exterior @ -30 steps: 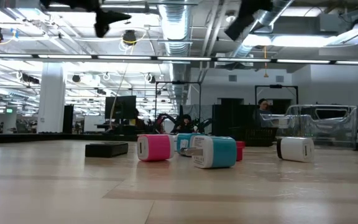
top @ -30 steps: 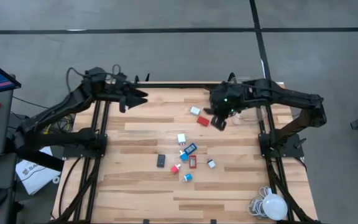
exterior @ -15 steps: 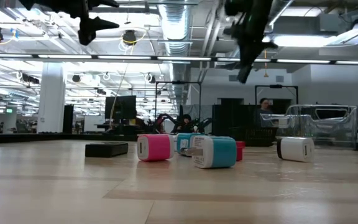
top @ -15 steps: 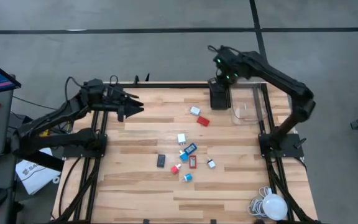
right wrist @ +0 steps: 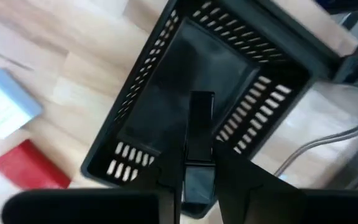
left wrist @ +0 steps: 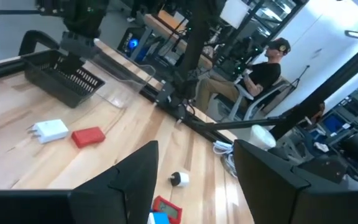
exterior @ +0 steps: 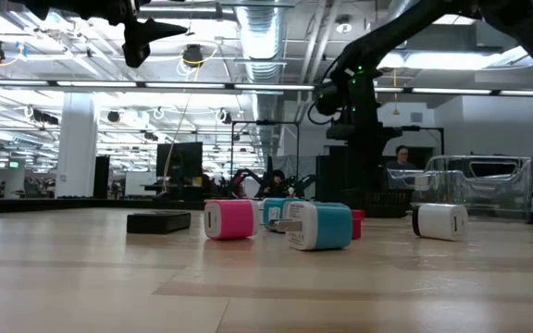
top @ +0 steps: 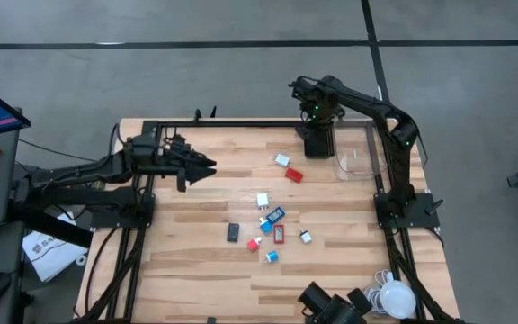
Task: Pick & Place Office items
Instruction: Put the top black digital timer into the black bin, then put the top red digital timer into the black bin
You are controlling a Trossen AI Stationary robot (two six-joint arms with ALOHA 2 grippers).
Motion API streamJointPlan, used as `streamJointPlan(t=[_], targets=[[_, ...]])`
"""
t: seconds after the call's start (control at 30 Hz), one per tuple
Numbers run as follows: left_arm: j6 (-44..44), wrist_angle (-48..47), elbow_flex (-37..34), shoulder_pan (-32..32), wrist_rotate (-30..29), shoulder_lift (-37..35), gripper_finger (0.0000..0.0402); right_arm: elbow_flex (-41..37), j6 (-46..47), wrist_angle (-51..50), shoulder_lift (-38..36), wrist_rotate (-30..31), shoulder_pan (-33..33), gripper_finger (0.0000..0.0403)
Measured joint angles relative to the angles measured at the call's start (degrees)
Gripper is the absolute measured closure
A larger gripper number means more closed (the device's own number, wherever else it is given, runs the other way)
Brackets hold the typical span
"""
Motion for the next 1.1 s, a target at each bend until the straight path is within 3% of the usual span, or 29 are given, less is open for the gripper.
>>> streamJointPlan(t=[0.37,0.53,0.87,1.1], targets=[[0.0,0.4,-0.1,-2.7,-6.7,0.0,0.0198,0.1,0.0,1.6,-0.5,4.7,-0.1,0.0340],[0.0,1.8,-0.1,-2.7,-6.9,0.0,0.0198,0.1,0.0,2.4,-0.5,6.1,-0.1,0.0310],[-1.0,2.2,-0.1,-2.7,-6.9,0.0,0.0198,0.1,-3.2,4.7,-0.8,5.8,1.2,0.0302],[0.1,2.2,-0.1,-3.1,-6.9,0.0,0.0198,0.0,-5.9,6.2,-7.4,3.4,7.4,0.0301]])
